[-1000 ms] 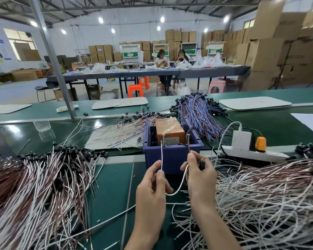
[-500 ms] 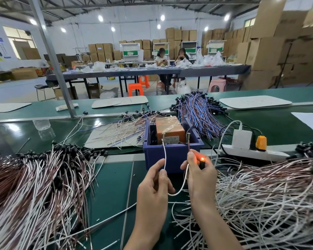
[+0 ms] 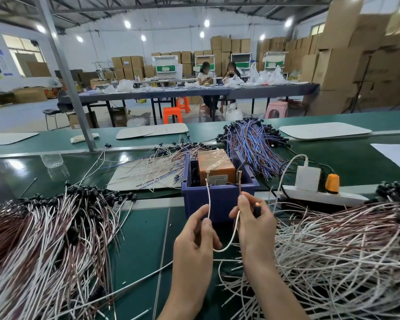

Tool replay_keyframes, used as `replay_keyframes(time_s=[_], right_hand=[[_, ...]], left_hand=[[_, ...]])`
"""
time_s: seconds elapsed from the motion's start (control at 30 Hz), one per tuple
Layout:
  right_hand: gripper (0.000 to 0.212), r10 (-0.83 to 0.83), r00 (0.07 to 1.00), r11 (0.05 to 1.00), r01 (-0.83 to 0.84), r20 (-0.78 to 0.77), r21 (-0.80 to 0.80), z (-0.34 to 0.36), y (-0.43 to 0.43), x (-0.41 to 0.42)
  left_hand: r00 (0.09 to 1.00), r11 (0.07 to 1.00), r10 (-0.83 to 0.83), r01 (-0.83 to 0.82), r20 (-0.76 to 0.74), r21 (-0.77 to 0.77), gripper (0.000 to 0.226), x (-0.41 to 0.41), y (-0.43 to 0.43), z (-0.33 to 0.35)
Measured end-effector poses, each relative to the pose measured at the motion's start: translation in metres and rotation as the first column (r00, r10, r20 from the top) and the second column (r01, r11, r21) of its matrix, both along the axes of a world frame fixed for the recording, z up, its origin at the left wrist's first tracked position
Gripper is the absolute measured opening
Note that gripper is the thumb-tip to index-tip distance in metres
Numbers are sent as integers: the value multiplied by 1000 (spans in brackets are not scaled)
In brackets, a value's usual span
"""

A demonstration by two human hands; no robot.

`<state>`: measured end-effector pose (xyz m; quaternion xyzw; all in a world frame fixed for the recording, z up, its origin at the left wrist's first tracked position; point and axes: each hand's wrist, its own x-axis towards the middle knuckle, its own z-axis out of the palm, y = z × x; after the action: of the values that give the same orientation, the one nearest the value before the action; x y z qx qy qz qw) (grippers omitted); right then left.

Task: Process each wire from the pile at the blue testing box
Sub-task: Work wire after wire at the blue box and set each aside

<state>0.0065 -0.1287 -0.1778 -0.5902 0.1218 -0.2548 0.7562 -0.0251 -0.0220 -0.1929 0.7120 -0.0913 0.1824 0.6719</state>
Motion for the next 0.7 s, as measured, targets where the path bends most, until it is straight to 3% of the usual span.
replay_keyframes(time_s=[0.1,0.37,0.57,0.7], right_hand=[[23,-18,999,997,15,-29,-76,0,-2,-2],[29,26,996,998,-21,87,-60,10,-12,-26],[22,-146,979,977,119,143,178,34,-59,-33],[15,-282,949,941,245,141,231,56,-109,-35]], left_hand=[[999,999,47,-47,12,-27,27,0,0,-2],[967,945,252,-251,-20,-212,30,4,17,1],[950,926,293,-310,-107,-216,35,7,27,4],[958,939,234,-267,-166,-219,39,7,24,6]])
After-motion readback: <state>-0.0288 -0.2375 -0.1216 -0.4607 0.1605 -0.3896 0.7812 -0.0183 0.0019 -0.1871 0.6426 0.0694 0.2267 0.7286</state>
